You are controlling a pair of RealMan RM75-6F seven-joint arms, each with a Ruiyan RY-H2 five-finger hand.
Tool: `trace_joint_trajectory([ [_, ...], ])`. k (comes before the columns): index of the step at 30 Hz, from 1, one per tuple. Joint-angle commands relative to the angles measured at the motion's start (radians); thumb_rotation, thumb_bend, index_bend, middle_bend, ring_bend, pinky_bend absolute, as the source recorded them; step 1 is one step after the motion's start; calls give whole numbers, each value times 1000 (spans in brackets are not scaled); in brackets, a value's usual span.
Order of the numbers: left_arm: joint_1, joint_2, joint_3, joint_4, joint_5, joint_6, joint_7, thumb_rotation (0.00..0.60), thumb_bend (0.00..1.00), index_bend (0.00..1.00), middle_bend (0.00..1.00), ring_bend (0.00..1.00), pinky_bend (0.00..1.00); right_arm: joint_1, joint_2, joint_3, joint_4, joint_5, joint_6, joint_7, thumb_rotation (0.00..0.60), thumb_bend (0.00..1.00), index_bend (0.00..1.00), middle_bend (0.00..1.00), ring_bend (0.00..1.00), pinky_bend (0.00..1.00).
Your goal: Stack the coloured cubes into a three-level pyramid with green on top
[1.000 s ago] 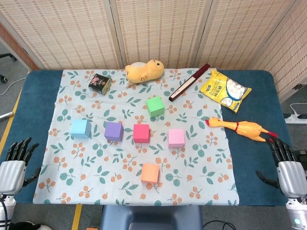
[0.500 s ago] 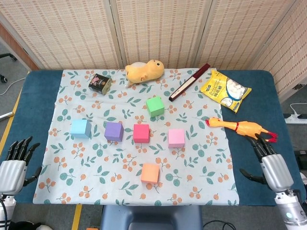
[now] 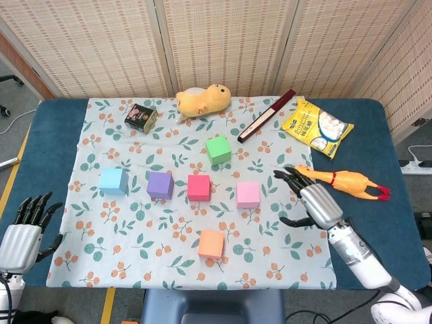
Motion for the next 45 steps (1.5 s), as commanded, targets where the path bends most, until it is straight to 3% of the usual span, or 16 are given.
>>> trace_joint_trajectory([
  [1, -9, -3, -1, -1, -4, -15, 8, 600, 332, 186, 21, 0, 15, 211, -157, 83, 131, 150, -260, -13, 600, 0, 0, 152, 29, 172],
  [7, -16, -6, 0, 0, -10, -27, 13, 600, 333, 185, 22, 0, 15, 323, -284, 103, 260, 222, -361, -41, 600, 0, 0, 152, 29, 172],
  [24, -4, 1, 2, 9, -20, -10, -10, 600, 333, 188, 21, 0, 15, 511, -534, 123, 577, 276, -442, -51, 600, 0, 28, 173, 30, 172],
  [45, -12, -10, 2, 40, -22, -23, -41, 600, 333, 188, 21, 0, 15, 609, -691, 140, 814, 346, -518, -10, 600, 0, 119, 239, 65, 177],
])
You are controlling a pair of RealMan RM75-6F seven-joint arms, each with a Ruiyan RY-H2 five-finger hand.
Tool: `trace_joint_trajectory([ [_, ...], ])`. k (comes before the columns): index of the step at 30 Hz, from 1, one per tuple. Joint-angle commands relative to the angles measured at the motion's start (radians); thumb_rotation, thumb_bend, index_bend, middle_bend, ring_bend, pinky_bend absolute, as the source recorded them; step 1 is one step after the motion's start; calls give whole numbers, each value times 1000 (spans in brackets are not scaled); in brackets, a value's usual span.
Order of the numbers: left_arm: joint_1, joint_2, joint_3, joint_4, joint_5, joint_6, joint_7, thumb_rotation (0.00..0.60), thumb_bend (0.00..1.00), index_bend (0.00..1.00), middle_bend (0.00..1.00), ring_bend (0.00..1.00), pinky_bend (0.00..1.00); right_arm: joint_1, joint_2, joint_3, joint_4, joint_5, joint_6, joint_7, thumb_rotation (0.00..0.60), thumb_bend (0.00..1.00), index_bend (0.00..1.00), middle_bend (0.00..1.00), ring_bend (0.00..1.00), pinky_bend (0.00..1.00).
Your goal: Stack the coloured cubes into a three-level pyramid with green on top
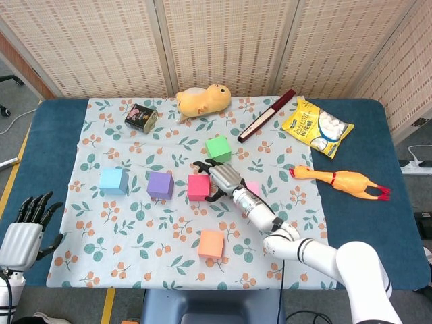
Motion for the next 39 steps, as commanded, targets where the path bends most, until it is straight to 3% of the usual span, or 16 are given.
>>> trace_joint_trajectory([
  [1, 0, -1, 0, 2, -1, 0, -2, 600, 333, 188, 21, 0, 15, 11, -19, 4, 28, 3, -1, 9, 600, 0, 137, 251, 74, 179],
  [9, 0, -5, 0, 9, -1, 2, -9, 600, 332, 188, 21, 0, 15, 29, -52, 11, 72, -5, 14, 41, 600, 0, 247, 336, 150, 197],
  [29, 7, -10, 5, 28, -5, 6, -25, 600, 334, 186, 21, 0, 15, 73, -96, 18, 134, -29, 7, 130, 600, 0, 249, 344, 157, 197],
  [32, 6, -10, 5, 30, -2, 7, -26, 600, 333, 185, 21, 0, 15, 78, -102, 12, 152, -30, -3, 131, 600, 0, 208, 344, 156, 197],
  [35, -1, -6, 4, 31, 3, 2, -26, 600, 333, 185, 21, 0, 15, 78, -97, 6, 156, -30, -13, 125, 600, 0, 75, 321, 122, 183],
  [39, -32, 7, -12, 23, 21, -13, -22, 600, 332, 181, 20, 0, 15, 63, -48, -2, 88, -38, -14, 127, 600, 0, 0, 112, 12, 63],
])
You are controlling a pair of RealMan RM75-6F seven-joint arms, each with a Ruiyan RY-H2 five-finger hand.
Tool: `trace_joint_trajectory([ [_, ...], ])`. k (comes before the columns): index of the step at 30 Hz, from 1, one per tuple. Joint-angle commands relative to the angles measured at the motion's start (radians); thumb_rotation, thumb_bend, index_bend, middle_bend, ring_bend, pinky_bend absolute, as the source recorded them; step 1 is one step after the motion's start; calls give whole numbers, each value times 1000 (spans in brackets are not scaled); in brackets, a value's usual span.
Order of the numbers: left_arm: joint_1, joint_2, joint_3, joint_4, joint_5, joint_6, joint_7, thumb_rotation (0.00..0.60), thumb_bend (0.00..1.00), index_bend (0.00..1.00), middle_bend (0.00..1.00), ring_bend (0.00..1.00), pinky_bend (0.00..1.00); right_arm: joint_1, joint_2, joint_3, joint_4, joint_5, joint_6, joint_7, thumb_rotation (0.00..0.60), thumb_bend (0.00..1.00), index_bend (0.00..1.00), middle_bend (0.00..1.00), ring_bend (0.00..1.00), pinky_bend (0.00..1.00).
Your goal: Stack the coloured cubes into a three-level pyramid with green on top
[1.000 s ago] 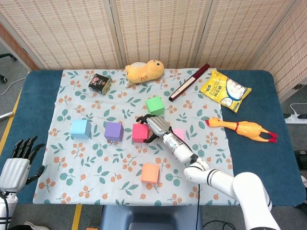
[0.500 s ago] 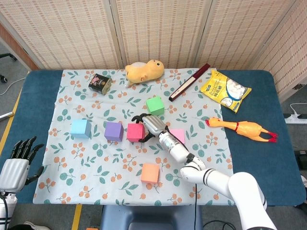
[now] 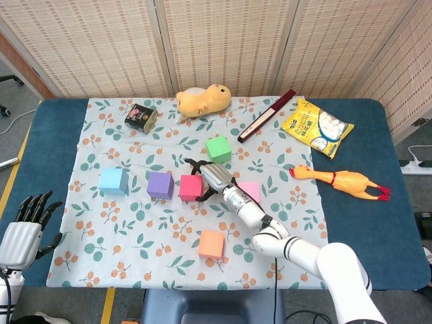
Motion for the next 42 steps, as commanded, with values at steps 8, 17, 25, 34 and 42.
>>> trace_joint_trajectory([
  [8, -189, 78, -67, -52, 36, -188, -158, 600, 332, 180, 15, 0, 16, -146, 342, -22, -449, -39, 172, -124, 600, 0, 0, 0, 0, 11],
  [17, -447, 93, -123, -80, 5, -520, -303, 600, 333, 194, 20, 0, 17, -442, 812, -122, -1022, -18, 450, -410, 600, 0, 0, 0, 0, 11],
  [25, -620, 11, -144, -36, -89, -755, -174, 600, 343, 154, 1, 0, 17, -631, 945, -218, -1129, -116, 630, -358, 600, 0, 0, 0, 0, 11],
  [34, -727, -72, -140, 10, -287, -903, 10, 600, 340, 70, 0, 0, 16, -721, 952, -254, -1089, -190, 716, -272, 600, 0, 0, 0, 0, 11],
  [42, -789, -157, -124, 96, -485, -938, 140, 600, 337, 27, 0, 0, 16, -752, 942, -258, -1061, -222, 737, -240, 600, 0, 0, 0, 0, 11],
])
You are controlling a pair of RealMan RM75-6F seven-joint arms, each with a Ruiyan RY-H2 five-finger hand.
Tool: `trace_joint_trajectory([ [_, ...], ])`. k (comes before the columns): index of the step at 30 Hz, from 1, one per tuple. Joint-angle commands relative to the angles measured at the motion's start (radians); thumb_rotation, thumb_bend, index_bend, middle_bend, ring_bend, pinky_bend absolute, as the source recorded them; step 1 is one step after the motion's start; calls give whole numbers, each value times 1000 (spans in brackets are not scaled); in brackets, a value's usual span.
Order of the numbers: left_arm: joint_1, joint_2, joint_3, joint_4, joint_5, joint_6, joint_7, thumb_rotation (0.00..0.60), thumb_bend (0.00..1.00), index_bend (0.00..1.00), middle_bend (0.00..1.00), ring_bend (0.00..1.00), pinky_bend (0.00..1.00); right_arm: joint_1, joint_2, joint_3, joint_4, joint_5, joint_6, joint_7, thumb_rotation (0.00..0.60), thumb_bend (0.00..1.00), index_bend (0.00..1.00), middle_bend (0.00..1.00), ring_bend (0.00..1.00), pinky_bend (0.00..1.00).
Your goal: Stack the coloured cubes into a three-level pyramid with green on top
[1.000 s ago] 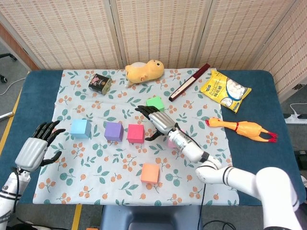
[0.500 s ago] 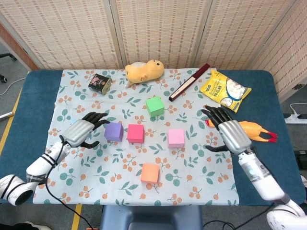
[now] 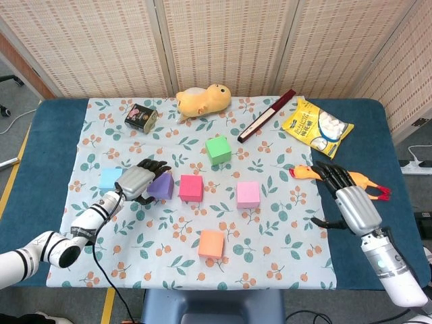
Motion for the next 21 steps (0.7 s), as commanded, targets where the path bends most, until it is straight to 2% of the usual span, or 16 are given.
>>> trace_joint_trajectory([
  [1, -45, -46, 17, 49, -94, -29, 67, 600, 338, 22, 0, 0, 16, -7, -3, -1, 9, -8, 2, 9, 600, 0, 0, 0, 0, 11],
  [7, -76, -80, 43, 85, -188, -35, 116, 600, 336, 22, 0, 0, 17, -12, -15, -1, 29, -17, -9, 27, 600, 0, 0, 11, 0, 11],
  [13, -87, -119, 53, 131, -233, -18, 124, 600, 339, 72, 11, 25, 34, -19, -22, 2, 48, -16, -16, 42, 600, 0, 0, 12, 0, 11],
  [19, -95, -130, 60, 149, -255, -24, 126, 600, 336, 104, 64, 77, 64, -22, -24, 4, 57, -16, -21, 47, 600, 0, 0, 11, 0, 11],
  [21, -96, -136, 62, 156, -261, -18, 127, 600, 331, 152, 122, 138, 98, -22, -26, 4, 60, -16, -23, 49, 600, 0, 0, 11, 0, 11],
])
